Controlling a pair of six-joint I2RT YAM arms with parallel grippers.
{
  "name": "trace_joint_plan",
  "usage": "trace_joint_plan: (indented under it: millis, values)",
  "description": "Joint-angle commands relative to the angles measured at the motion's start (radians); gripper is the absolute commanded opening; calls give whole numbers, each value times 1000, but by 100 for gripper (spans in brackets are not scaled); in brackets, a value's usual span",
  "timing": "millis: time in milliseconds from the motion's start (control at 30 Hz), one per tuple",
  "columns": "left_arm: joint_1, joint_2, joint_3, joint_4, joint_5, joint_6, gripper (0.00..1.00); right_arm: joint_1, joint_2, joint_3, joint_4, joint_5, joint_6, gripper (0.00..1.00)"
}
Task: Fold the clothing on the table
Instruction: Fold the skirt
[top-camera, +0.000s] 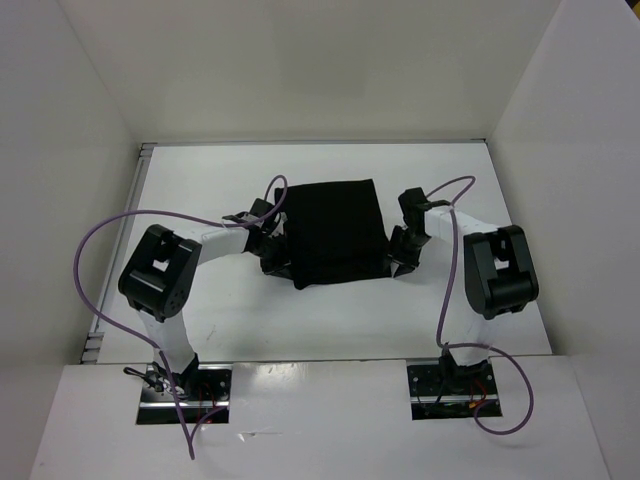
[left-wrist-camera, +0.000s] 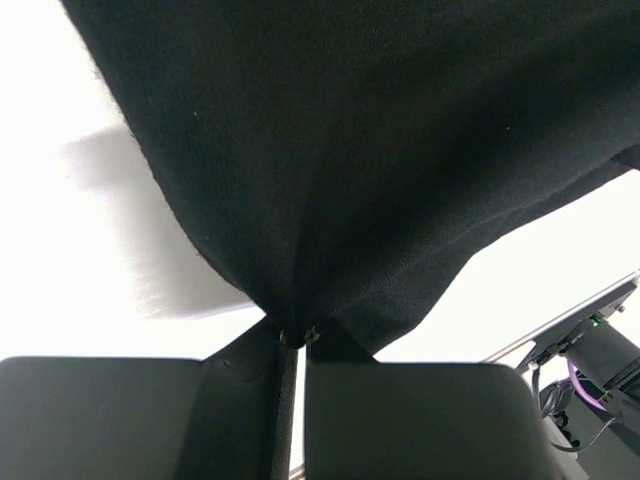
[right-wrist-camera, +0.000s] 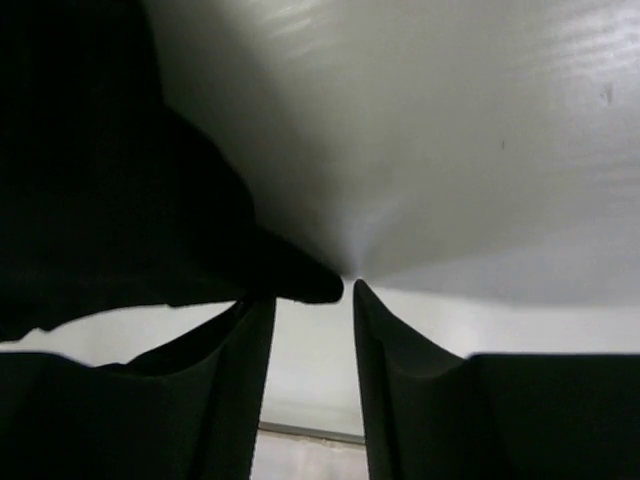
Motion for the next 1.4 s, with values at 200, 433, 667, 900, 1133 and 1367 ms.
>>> trace_joint_plan:
  millis: [200,433,667,900,1133,1367]
  values:
    - [12,-23,-24,-37,-12,55,0,-15,55,33,112,111,-5,0]
    - [52,-101,-35,-146,-139,65,0,-73,-73,2,-43,203,15,0]
    - [52,-126,-44,-169,-184,74,0,-74,-64,-42,-42,74,3,0]
    - [61,-187,-73,-157,-101,74,59,14,-65,-110,-11,-113,10,0]
    - [61,-187,-93,-120,-41,65,70,97,-56,-128,24,-164,73,0]
    - [70,-147,-104,-104,11,65,52,172,-47,-128,43,-196,134,0]
